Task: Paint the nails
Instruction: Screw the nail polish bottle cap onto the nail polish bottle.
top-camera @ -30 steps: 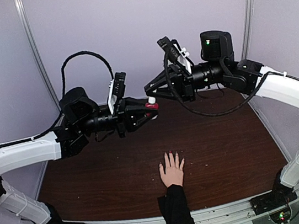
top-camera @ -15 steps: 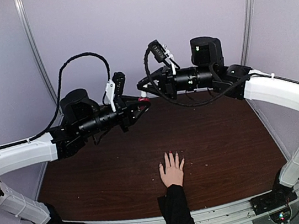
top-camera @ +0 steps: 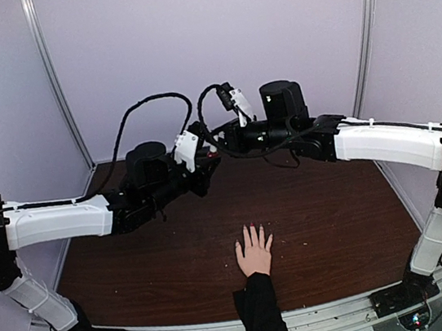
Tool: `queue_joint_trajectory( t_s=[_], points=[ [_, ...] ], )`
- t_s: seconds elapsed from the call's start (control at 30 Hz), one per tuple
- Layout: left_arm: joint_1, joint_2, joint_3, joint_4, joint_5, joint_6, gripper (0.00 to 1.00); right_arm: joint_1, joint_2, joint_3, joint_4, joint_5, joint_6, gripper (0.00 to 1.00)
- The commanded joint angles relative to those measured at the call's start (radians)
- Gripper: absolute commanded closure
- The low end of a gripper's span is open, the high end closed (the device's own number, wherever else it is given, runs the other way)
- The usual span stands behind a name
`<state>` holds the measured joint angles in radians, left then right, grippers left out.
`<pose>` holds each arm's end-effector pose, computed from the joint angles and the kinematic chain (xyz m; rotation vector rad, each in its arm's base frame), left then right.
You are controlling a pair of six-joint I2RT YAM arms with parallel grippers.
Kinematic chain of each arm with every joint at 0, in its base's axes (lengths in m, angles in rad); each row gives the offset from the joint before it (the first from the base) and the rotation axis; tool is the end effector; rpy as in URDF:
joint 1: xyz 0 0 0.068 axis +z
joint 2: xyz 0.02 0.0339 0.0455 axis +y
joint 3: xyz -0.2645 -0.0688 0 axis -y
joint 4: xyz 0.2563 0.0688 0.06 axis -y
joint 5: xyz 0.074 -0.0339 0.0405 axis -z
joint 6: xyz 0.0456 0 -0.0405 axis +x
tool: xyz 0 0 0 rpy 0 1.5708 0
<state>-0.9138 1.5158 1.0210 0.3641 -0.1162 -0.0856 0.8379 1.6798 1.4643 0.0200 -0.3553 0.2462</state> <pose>0.2349 -0.2959 0.2932 0.6191 1.6294 -0.6428 0.2736 0.3276 0.3576 -0.8082 1.7067 1.0790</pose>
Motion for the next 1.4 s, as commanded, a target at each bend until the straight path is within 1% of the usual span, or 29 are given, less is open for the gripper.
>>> queue_joint_trajectory(
  t_s=[0.0, 0.13, 0.17, 0.33, 0.47, 0.5, 0.57, 0.67, 0.87, 0.93, 1.0, 1.07, 1.13, 1.37],
  points=[
    [-0.046, 0.076, 0.101, 0.157, -0.196, 0.161, 1.0, 0.035, 0.04, -0.039, -0.022, 0.043, 0.061, 1.0],
    [-0.078, 0.118, 0.126, 0.181, -0.271, 0.228, 1.0, 0.036, 0.053, -0.047, -0.023, 0.08, 0.082, 1.0],
    [-0.082, 0.124, 0.13, 0.186, -0.278, 0.233, 1.0, 0.037, 0.054, -0.05, 0.003, 0.085, 0.086, 1.0],
    [-0.083, 0.127, 0.124, 0.21, -0.277, 0.213, 1.0, 0.038, 0.042, -0.057, 0.014, 0.1, 0.084, 1.0],
    [-0.083, 0.111, 0.111, 0.221, -0.263, 0.197, 1.0, 0.037, 0.02, -0.068, 0.018, 0.105, 0.079, 0.94],
    [-0.083, 0.107, 0.106, 0.223, -0.259, 0.193, 1.0, 0.037, 0.012, -0.074, 0.021, 0.106, 0.078, 0.91],
    [-0.083, 0.096, 0.098, 0.22, -0.248, 0.189, 1.0, 0.037, -0.006, -0.085, 0.027, 0.109, 0.074, 0.79],
    [-0.082, 0.081, 0.09, 0.199, -0.219, 0.184, 1.0, 0.032, -0.037, -0.096, 0.027, 0.103, 0.061, 0.73],
    [-0.083, 0.057, 0.085, 0.147, -0.156, 0.16, 1.0, 0.016, -0.107, -0.115, 0.005, 0.08, 0.028, 0.49],
    [-0.082, 0.04, 0.074, 0.142, -0.128, 0.147, 1.0, 0.004, -0.133, -0.13, 0.006, 0.066, 0.022, 0.45],
    [-0.076, 0.019, 0.058, 0.144, -0.063, 0.123, 1.0, -0.009, -0.161, -0.148, 0.008, 0.047, 0.019, 0.41],
    [-0.058, -0.003, 0.045, 0.144, 0.033, 0.091, 1.0, -0.024, -0.192, -0.165, 0.014, 0.005, 0.008, 0.38],
    [-0.037, -0.022, 0.039, 0.135, 0.128, 0.017, 1.0, -0.036, -0.217, -0.179, 0.02, -0.058, -0.018, 0.34],
    [0.042, -0.055, 0.04, 0.111, 0.485, -0.094, 1.0, -0.066, -0.284, -0.184, -0.004, -0.32, -0.119, 0.32]
  ],
)
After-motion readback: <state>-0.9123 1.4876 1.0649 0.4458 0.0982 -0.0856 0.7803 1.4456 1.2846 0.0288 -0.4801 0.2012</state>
